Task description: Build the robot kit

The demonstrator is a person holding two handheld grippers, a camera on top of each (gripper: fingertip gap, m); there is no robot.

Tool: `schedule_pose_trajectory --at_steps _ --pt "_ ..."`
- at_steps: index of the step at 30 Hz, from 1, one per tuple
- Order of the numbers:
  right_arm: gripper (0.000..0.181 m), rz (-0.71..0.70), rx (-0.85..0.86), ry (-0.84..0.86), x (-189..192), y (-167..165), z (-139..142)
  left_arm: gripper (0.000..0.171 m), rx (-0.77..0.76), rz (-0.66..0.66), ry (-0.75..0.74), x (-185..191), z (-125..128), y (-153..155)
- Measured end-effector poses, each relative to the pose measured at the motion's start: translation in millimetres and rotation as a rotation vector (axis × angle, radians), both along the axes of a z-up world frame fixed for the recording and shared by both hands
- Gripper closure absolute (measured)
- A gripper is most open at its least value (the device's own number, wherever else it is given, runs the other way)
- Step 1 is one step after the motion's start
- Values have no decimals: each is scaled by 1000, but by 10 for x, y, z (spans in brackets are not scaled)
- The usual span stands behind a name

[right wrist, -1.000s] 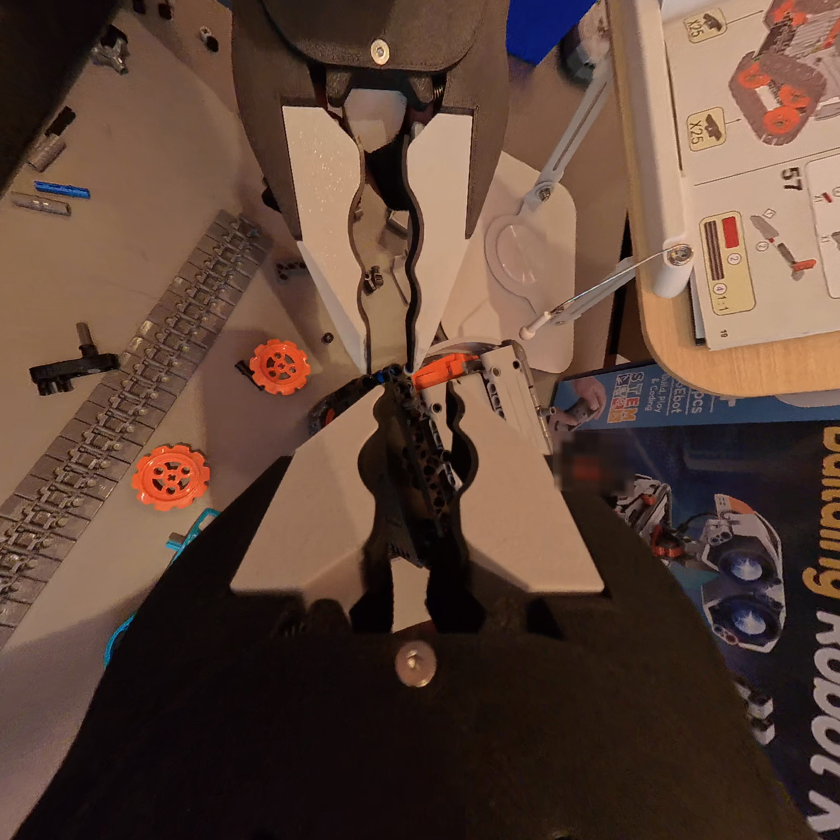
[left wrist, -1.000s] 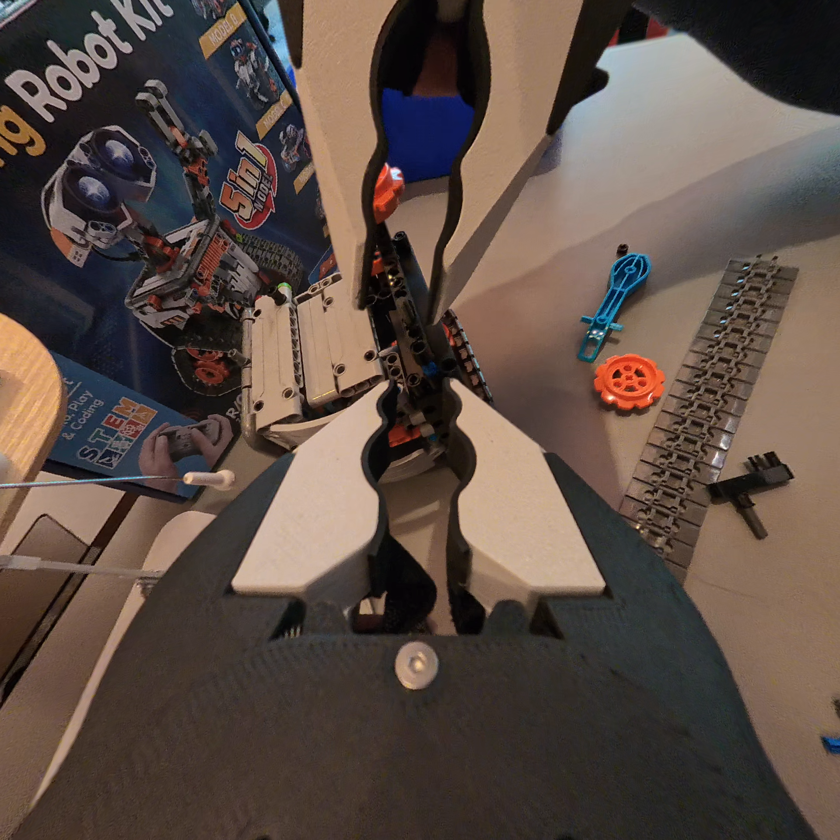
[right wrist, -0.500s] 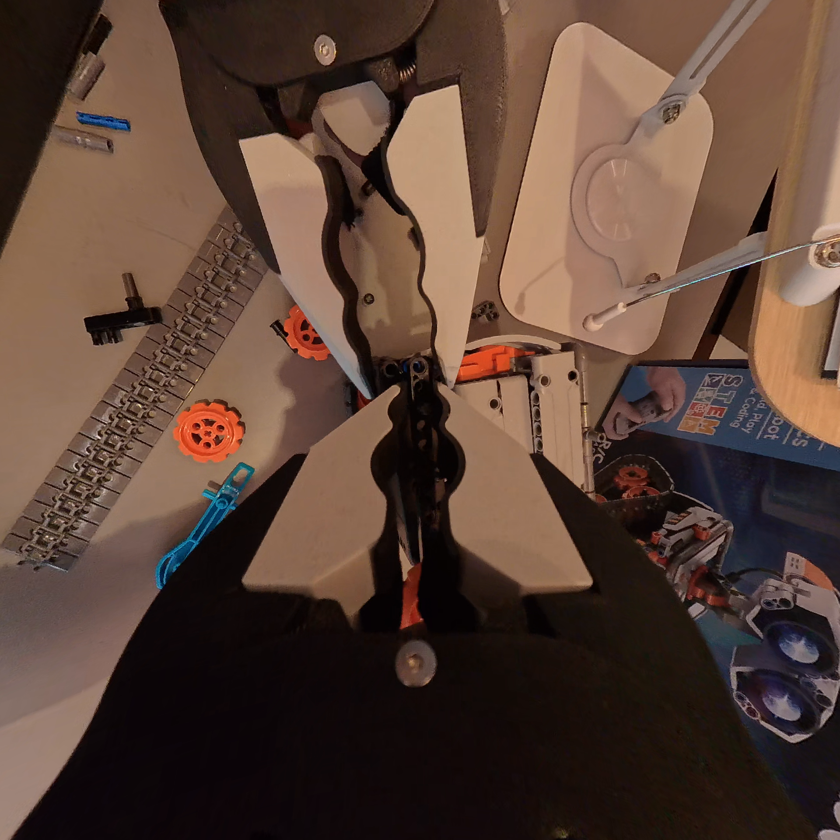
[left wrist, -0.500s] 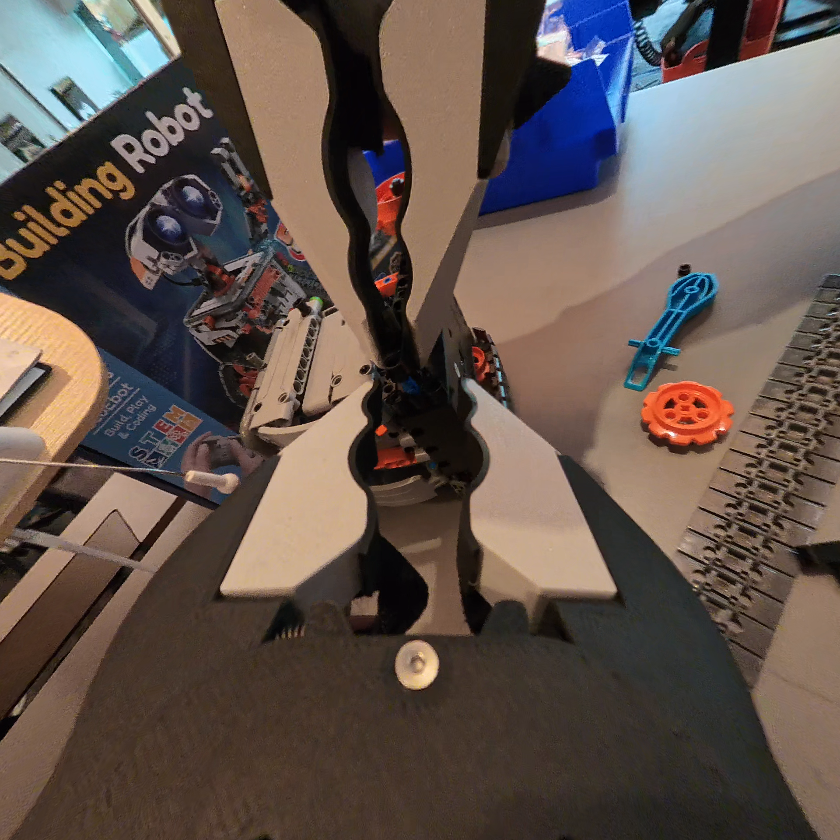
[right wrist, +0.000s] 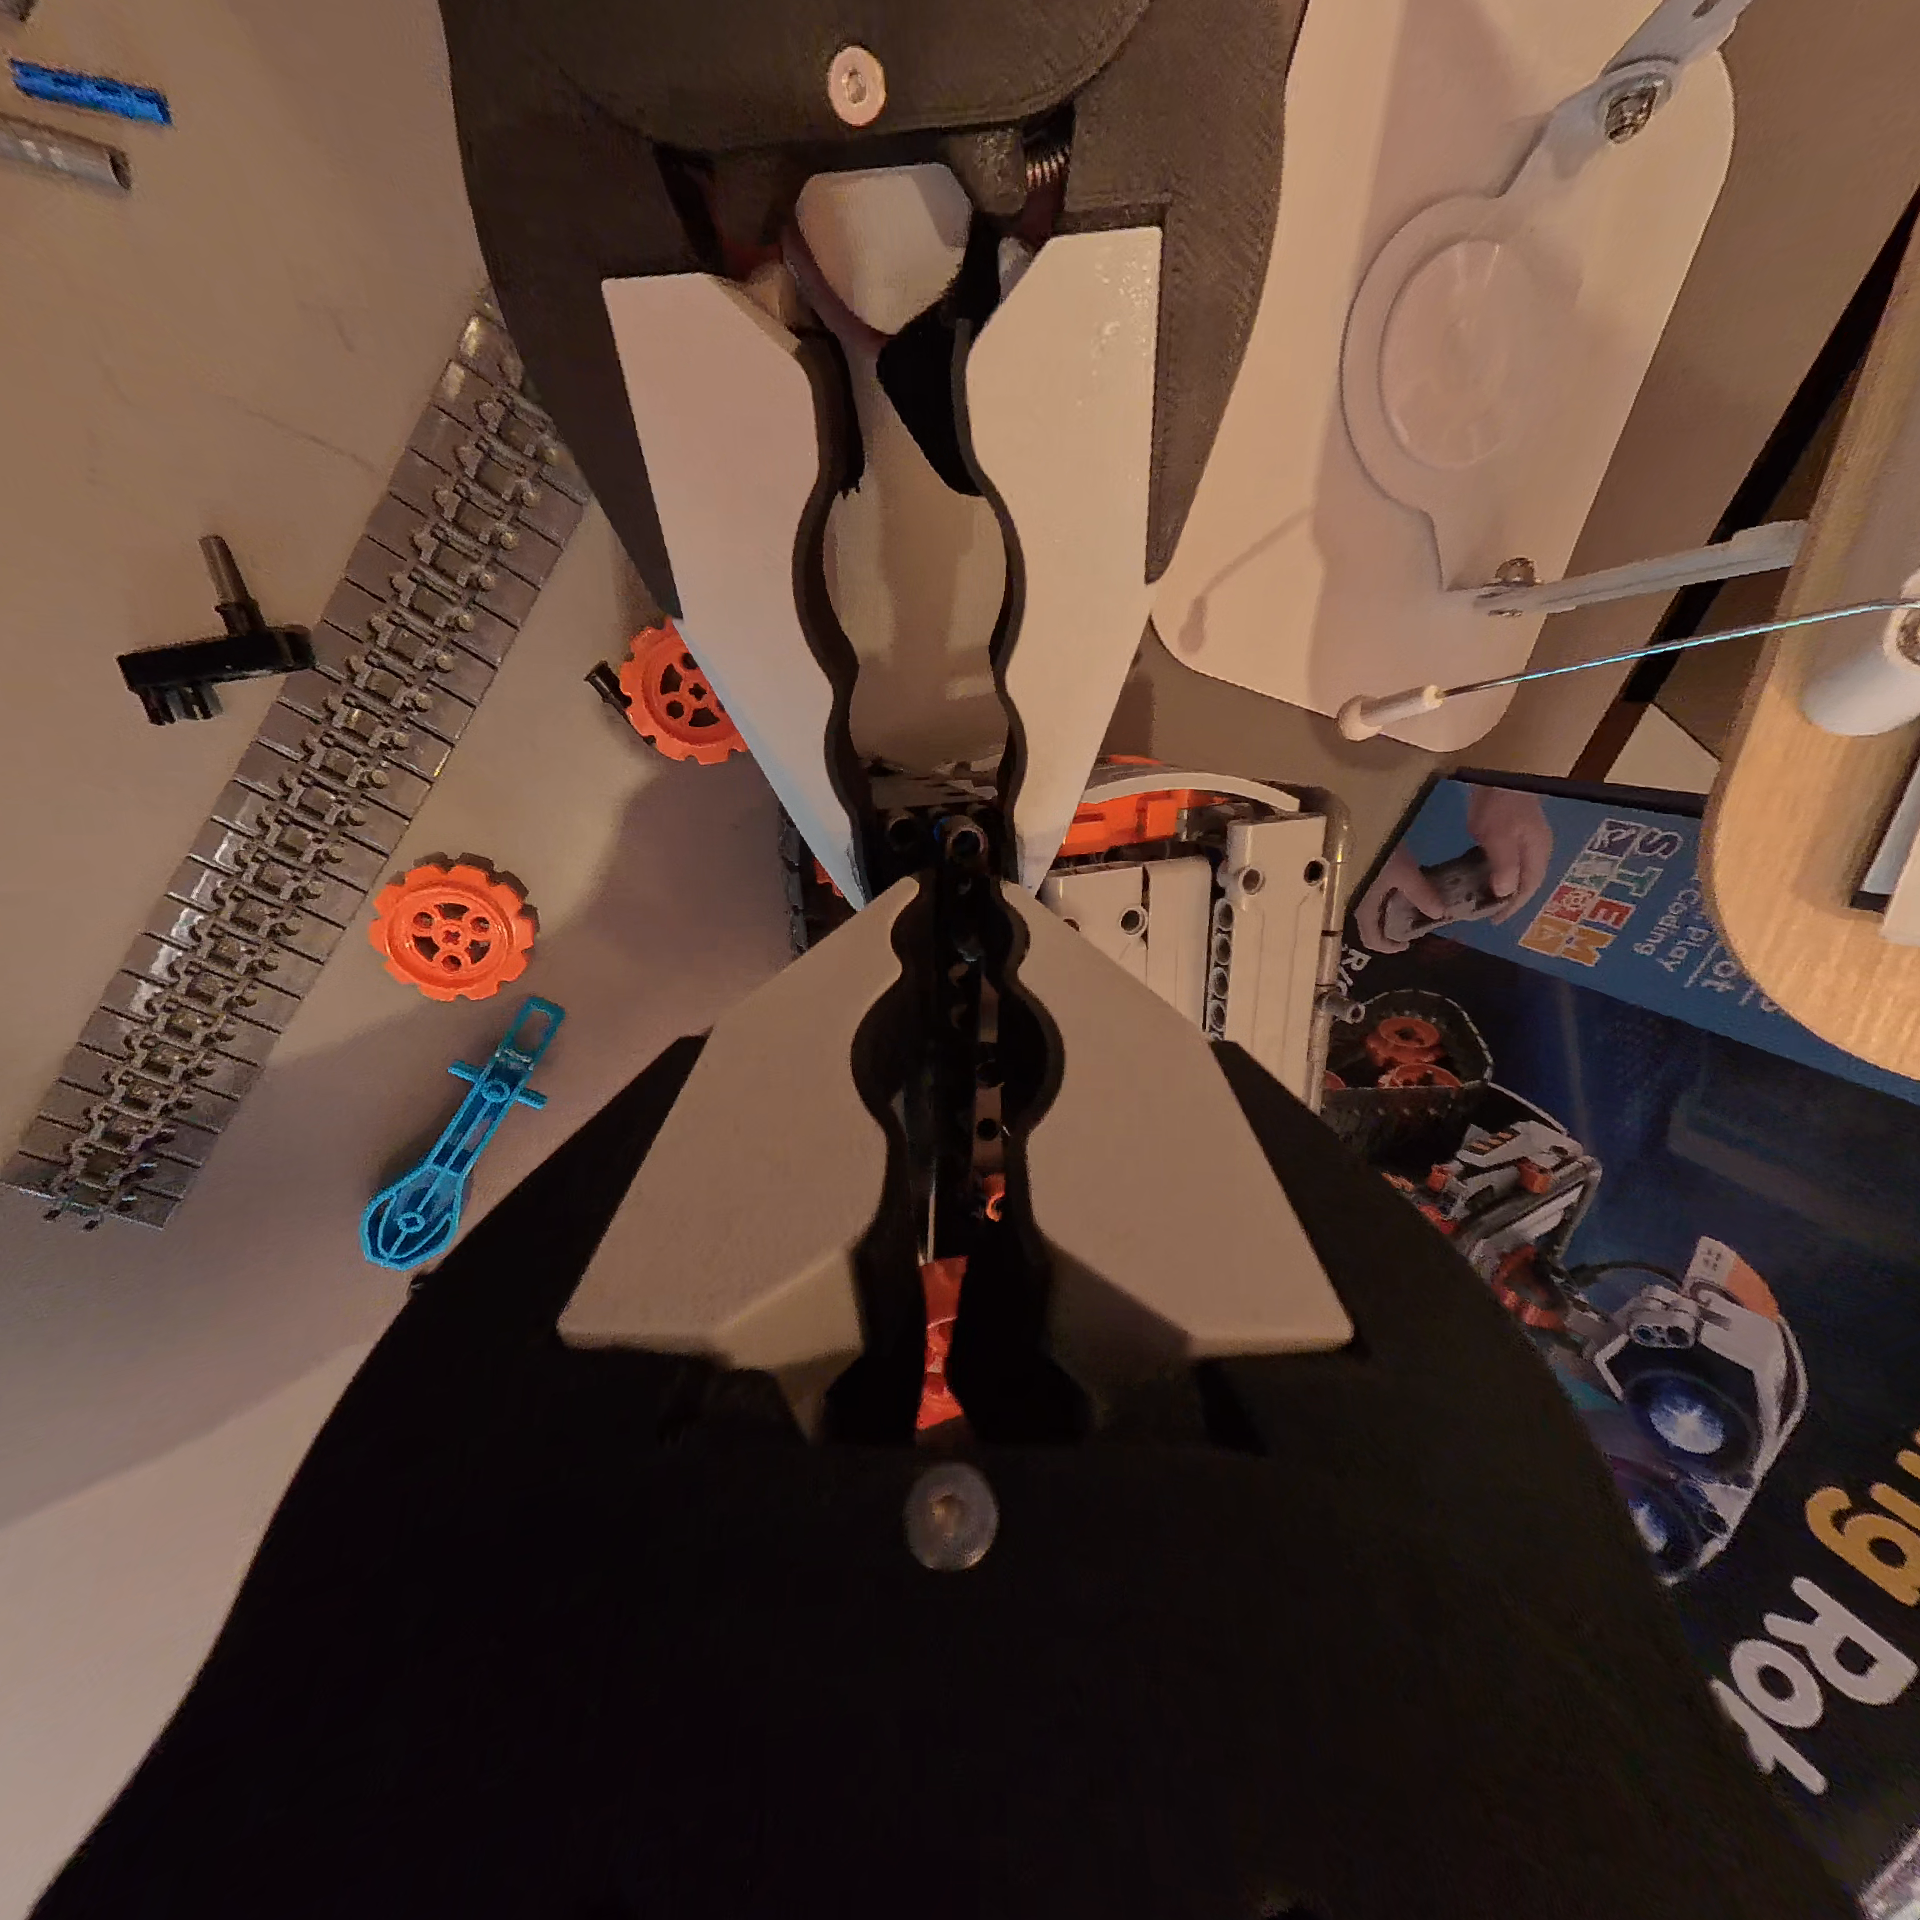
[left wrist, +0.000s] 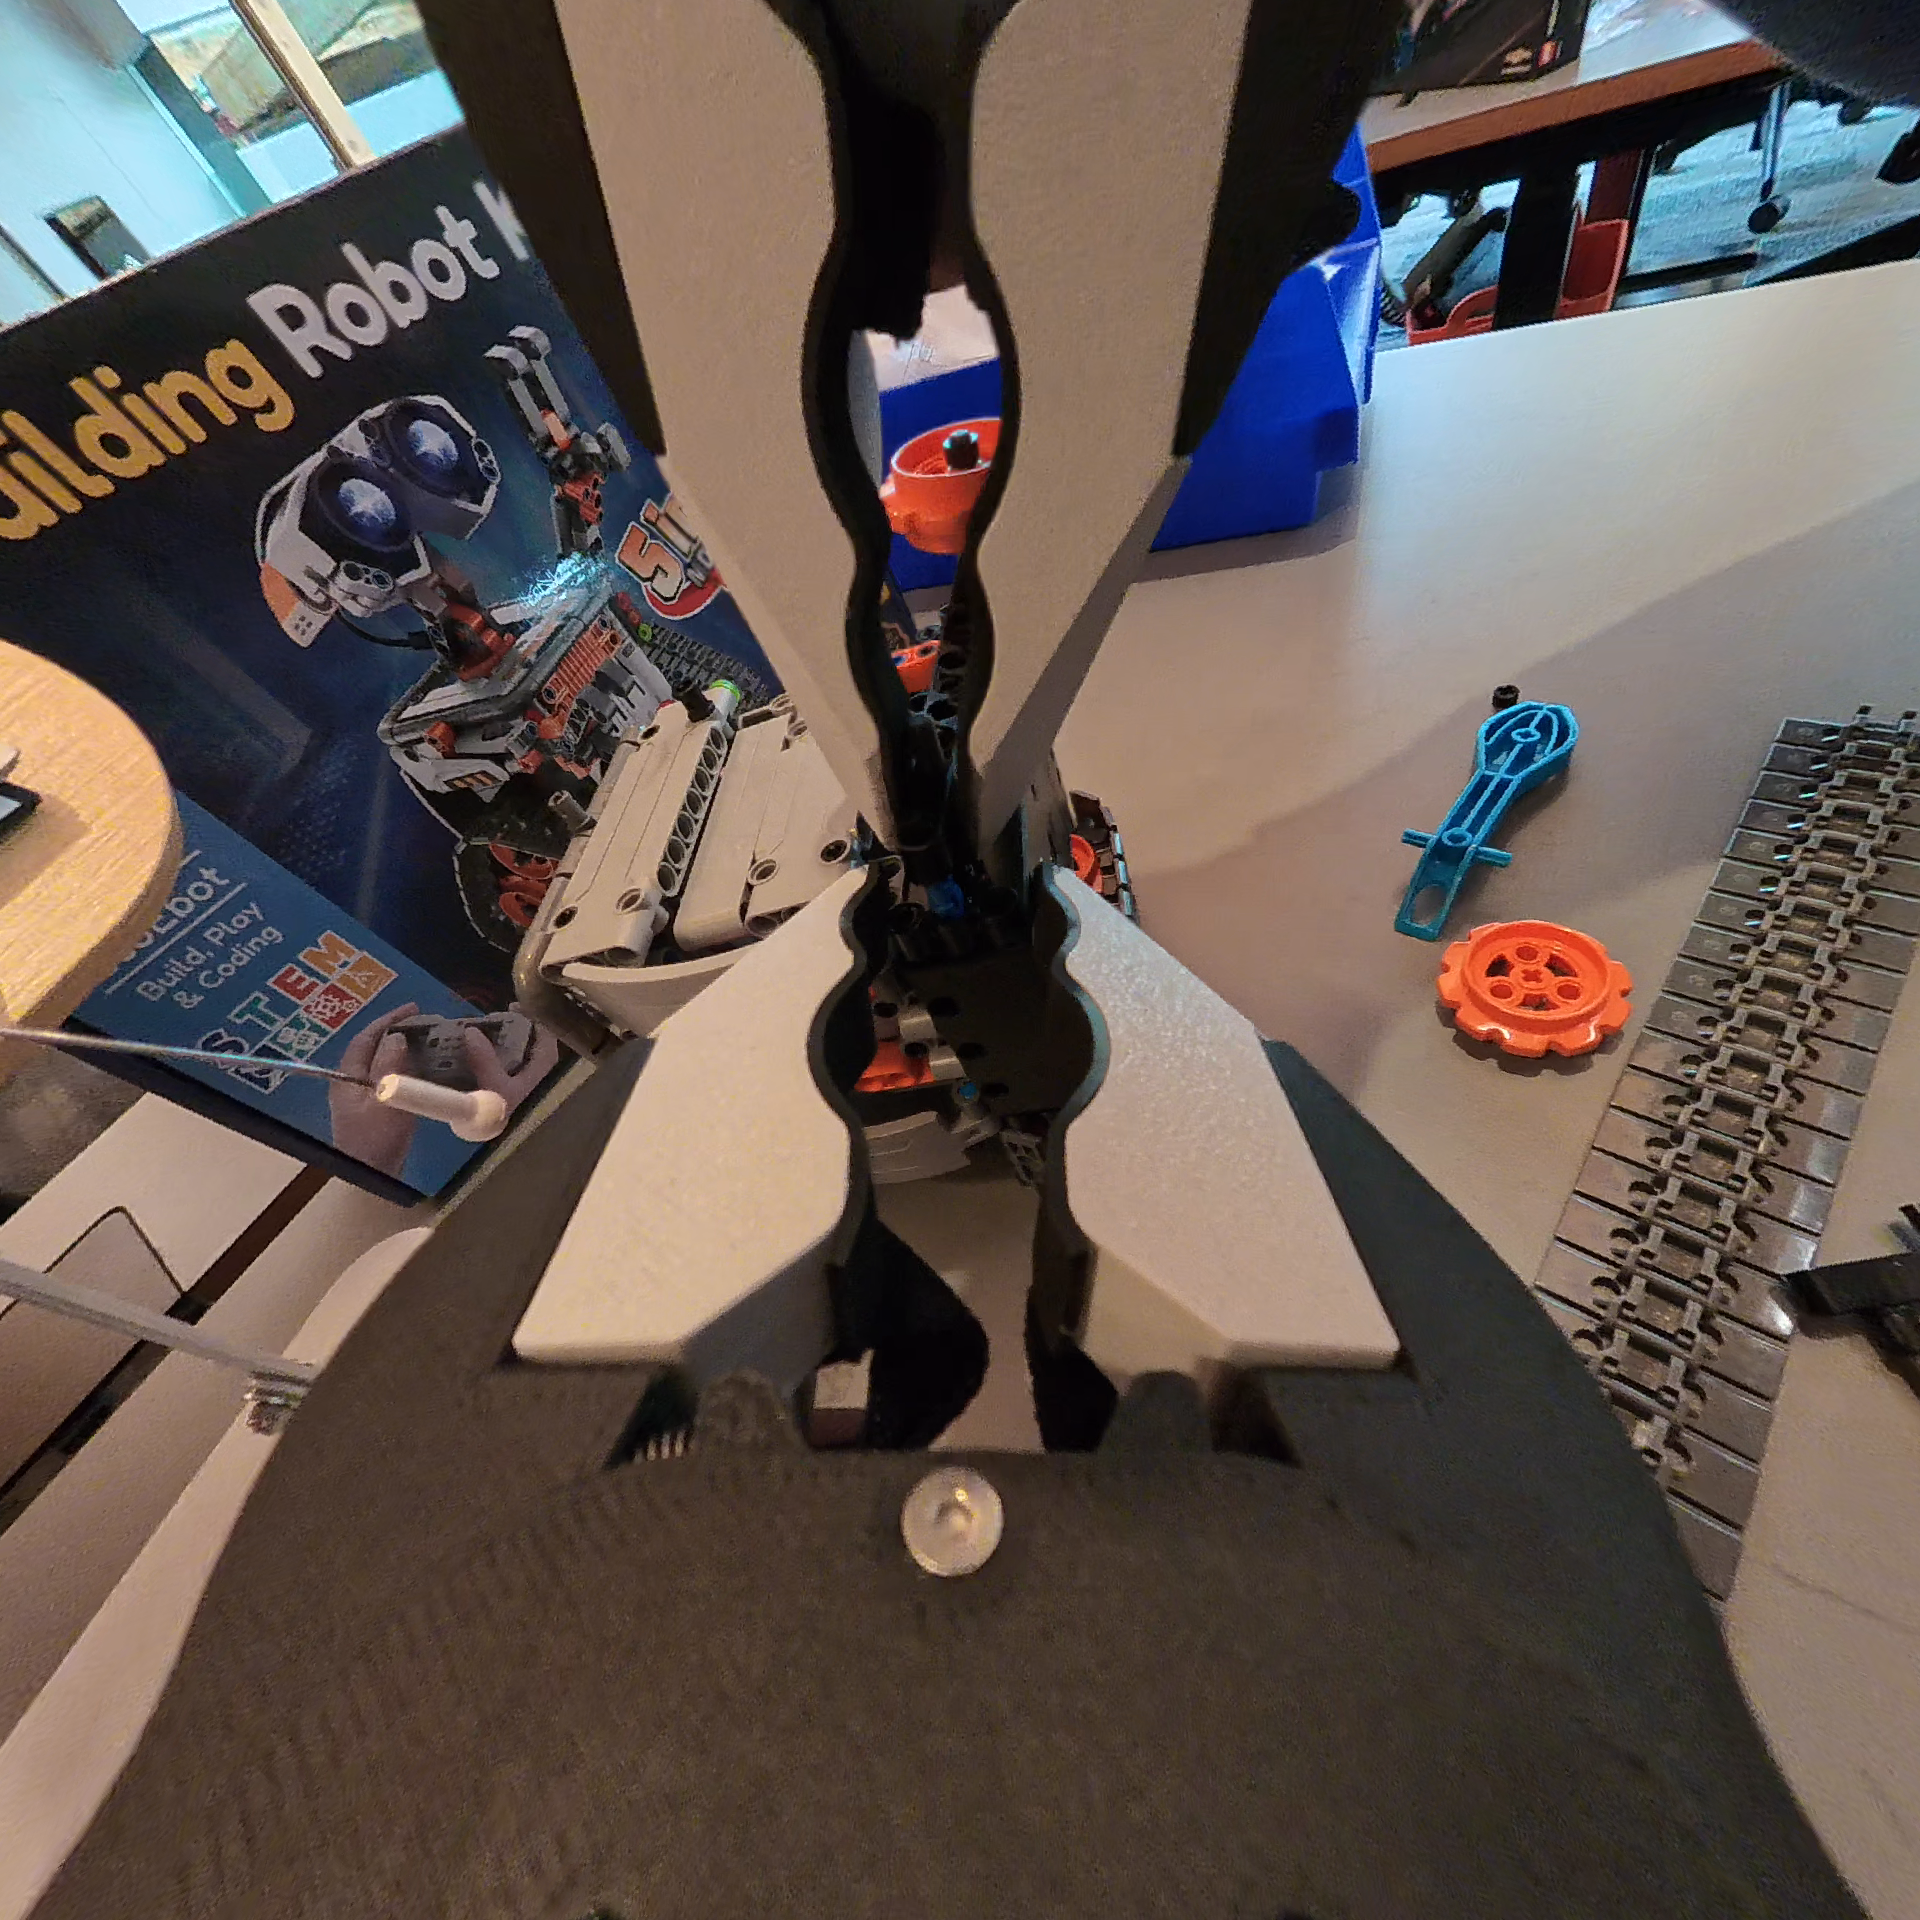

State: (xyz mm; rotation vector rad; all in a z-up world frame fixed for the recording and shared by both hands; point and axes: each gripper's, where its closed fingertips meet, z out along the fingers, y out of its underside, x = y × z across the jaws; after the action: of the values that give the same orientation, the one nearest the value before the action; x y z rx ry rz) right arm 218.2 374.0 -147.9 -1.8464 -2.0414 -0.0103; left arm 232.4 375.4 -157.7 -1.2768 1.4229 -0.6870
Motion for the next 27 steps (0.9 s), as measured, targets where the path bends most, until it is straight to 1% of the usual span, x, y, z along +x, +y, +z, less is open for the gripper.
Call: schedule_pose_trajectory --at_steps 1,6,12,16,23,27 --pt "177 2 10 -9 1 -1 -1 145 -9 -6 -5 1 0 -2" --pt "177 15 11 -69 11 0 -9 146 -34 -14 -11 12 1 -2" --pt "178 18 -44 -184 33 -2 -27 147 -56 -26 -10 21 -1 0" --pt "179 13 -122 -246 33 -3 -53 147 -74 -31 -9 23 -4 2" --pt "178 -11 -192 -262 30 -12 -78 147 -68 -38 -2 23 -12 1" --pt "175 -7 -148 -239 34 6 -75 147 -62 -43 -1 25 -4 13"
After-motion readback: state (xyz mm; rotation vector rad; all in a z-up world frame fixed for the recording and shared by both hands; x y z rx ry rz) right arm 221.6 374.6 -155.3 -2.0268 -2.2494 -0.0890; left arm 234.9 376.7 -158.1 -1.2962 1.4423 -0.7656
